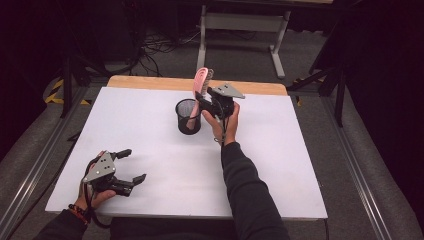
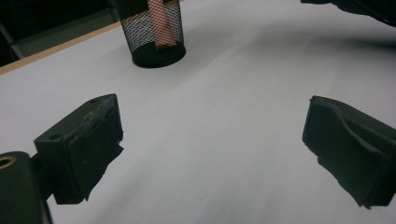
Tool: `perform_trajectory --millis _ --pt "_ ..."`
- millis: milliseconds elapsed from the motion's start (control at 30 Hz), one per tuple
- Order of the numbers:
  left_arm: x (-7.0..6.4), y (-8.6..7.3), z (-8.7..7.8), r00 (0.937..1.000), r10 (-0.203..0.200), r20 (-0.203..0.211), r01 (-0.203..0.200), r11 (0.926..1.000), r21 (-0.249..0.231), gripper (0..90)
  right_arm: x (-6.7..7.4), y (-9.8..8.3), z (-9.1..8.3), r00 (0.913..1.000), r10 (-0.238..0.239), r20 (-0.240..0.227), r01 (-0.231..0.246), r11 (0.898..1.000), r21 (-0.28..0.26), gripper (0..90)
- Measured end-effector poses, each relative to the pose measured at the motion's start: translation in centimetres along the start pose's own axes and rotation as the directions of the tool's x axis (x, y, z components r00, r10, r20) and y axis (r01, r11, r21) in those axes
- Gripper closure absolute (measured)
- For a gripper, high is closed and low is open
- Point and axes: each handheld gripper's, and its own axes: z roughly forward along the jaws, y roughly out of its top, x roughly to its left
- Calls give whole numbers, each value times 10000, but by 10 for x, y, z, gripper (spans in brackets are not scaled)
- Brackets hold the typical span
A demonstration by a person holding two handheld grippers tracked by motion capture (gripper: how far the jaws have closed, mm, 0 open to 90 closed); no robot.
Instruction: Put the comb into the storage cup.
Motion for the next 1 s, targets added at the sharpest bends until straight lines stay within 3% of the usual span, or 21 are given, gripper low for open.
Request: perform_trajectory --millis 467,600,1000 --pt "-1 0 0 10000 37 14 -37 10000 36 57 0 -1 -7 9995 -287 120 286 9995 112 445" --pt "-1 1 0 9999 107 0 -107 9999 77 57 1 0 -13 9978 -603 289 600 9981 99 428" --pt "-1 1 0 9999 129 102 -130 9999 62 57 -2 5 -29 9969 -747 232 748 9972 -38 384"
